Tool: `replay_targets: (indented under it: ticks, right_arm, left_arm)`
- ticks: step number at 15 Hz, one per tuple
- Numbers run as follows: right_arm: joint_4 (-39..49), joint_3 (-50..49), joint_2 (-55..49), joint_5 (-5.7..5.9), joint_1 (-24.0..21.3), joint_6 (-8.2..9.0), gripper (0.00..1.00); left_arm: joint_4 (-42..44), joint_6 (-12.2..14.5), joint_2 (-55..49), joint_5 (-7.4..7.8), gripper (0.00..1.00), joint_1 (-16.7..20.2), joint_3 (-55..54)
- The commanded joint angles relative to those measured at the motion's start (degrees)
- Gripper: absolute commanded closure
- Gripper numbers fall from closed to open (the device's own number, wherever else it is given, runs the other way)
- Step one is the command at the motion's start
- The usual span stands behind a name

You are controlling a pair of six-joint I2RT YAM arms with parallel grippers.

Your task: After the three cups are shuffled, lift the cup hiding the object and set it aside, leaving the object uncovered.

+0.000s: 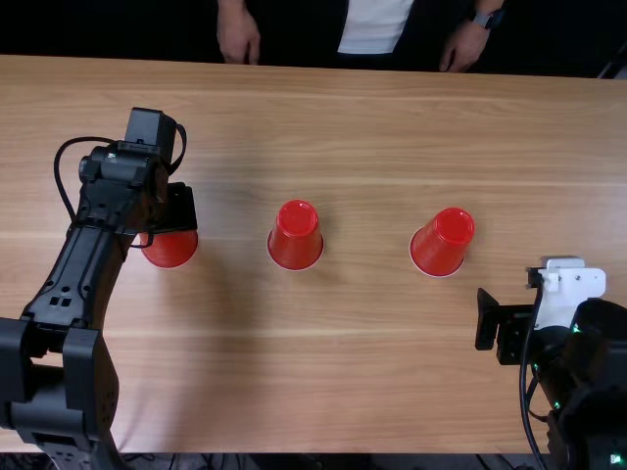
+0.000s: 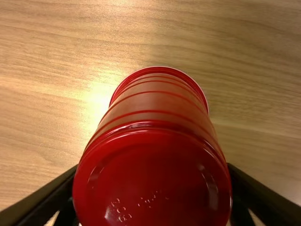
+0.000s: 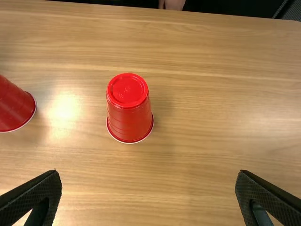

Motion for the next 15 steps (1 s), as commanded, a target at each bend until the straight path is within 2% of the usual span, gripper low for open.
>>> replay_targets:
  ticks: [1,2,6,12,15]
  right_arm:
    - [0.0,1.8,-0.8,-0.23,0.7,0.01,0.00]
    - [0.0,1.6,-0.9,-0.23,0.7,0.01,0.00]
    - [0.0,1.6,-0.9,-0.23,0.7,0.01,0.00]
    - [0.2,1.3,-0.9,-0.23,0.7,0.01,0.00]
    - [0.2,1.0,-0.9,-0.23,0.7,0.01,0.00]
  left_arm:
    - [0.1,0.3,1.5,0.31,0.90,0.2,1.6]
    - [0.1,0.3,1.4,0.31,1.00,0.2,1.5]
    - [-0.2,0.2,0.5,0.84,1.00,0.3,1.4]
    - [-0.9,-0.1,-11.2,1.05,1.00,0.2,3.9]
    - [-1.7,-0.2,-17.3,0.10,1.00,1.8,3.4]
